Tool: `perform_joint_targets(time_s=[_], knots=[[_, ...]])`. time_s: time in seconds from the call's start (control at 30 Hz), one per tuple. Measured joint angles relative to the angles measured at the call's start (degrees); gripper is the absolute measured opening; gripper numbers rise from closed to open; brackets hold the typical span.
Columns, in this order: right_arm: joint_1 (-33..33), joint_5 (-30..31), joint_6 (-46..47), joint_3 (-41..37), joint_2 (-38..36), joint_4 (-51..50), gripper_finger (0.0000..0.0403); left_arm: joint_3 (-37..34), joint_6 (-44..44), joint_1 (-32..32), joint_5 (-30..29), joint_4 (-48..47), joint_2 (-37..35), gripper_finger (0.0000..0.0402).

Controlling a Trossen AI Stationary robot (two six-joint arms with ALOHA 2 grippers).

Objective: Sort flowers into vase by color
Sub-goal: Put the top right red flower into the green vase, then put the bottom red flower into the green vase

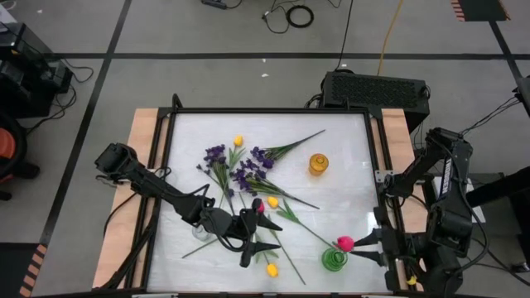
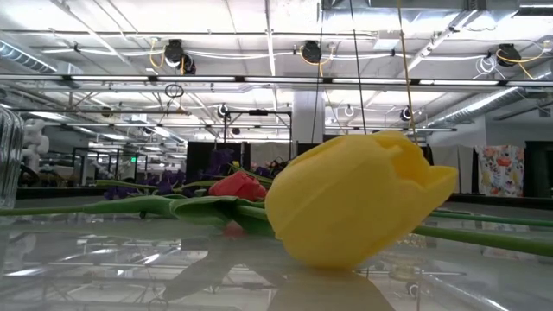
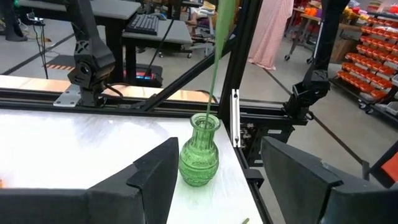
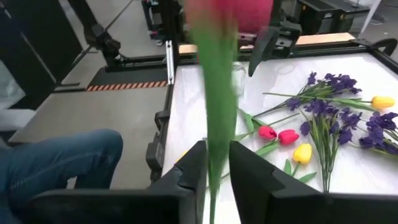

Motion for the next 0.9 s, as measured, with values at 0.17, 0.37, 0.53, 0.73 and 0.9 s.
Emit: perform_joint_targets(time_s=[0.17,0.37,0.53,0.73,0.9], knots=[[0.0,-3.4,-2.6,0.0,0.0,-0.1,0.0100,0.0,-0.3,0.0,-0.8,-2.7,0.0,0.0235],[0.0,-3.4,-4.1,0.0,-1.2,0.0,0.0138,0.0,-0.3,0.0,-1.9,-2.6,0.0,0.0235],[0.0,-3.3,-2.2,0.0,-2.9,0.0,0.0160,0.0,-0.6,-0.2,-1.9,-2.6,0.0,0.0235],[0.0,-1.0,-3.9,0.0,-5.9,-0.1,0.0158,0.0,-2.0,-1.0,-1.2,-2.6,0.0,0.0235],[0.0,-2.9,-5.9,0.0,-9.6,-0.2,0.0146,0.0,-2.1,-2.1,-1.3,-4.4,-0.5,0.0235]])
